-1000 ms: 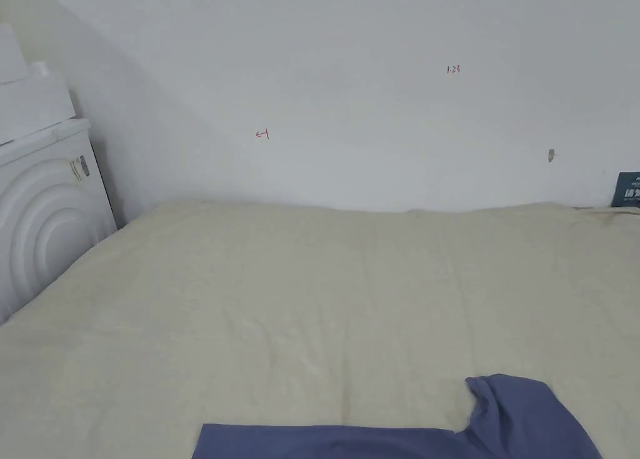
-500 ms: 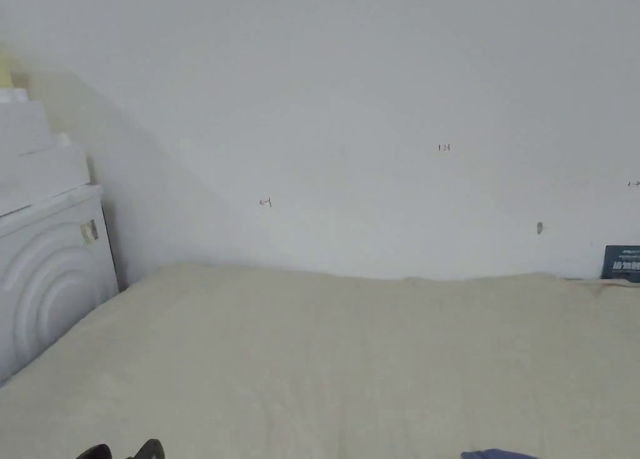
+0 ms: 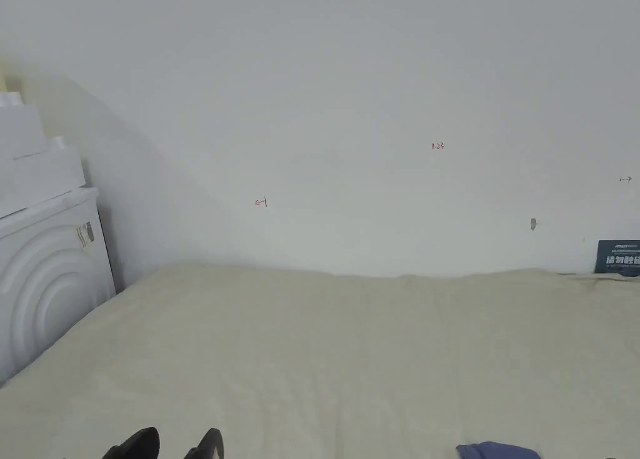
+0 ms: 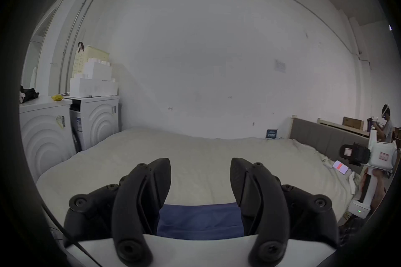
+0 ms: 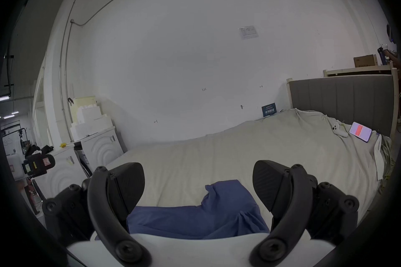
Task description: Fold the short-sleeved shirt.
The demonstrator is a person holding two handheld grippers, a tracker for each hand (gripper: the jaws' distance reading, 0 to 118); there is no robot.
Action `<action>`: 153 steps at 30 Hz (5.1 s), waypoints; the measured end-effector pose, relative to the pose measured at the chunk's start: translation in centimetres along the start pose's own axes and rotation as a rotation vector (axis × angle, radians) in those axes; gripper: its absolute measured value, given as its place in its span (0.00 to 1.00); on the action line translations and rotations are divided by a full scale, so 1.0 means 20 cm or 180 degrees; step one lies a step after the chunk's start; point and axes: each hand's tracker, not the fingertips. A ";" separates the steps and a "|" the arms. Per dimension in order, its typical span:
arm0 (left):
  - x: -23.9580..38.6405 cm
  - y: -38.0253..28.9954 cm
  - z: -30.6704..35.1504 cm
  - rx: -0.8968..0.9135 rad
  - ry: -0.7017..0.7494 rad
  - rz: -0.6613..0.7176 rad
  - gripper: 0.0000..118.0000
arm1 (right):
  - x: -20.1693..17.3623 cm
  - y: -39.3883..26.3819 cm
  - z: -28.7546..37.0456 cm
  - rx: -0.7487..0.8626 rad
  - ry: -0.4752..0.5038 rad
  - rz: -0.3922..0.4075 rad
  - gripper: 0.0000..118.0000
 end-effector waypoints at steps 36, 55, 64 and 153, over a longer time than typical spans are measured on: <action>-0.08 -0.19 -0.08 -0.0542 0.0223 -0.0047 0.00 | -0.07 -0.15 -0.04 -0.0521 -0.0190 0.0542 0.02; -0.57 -0.92 -1.41 -0.2568 0.0362 -0.0217 0.58 | 0.11 -0.41 -0.20 -0.1227 -0.0210 0.0281 0.02; -0.58 -1.00 -1.53 -0.2543 0.0331 -0.0229 0.63 | 0.21 -0.45 -0.25 -0.1480 -0.0370 0.0136 0.02; -0.58 -0.34 0.02 -0.0988 -0.0005 0.0084 0.74 | 0.29 -0.25 0.11 -0.0805 -0.0479 0.1059 0.64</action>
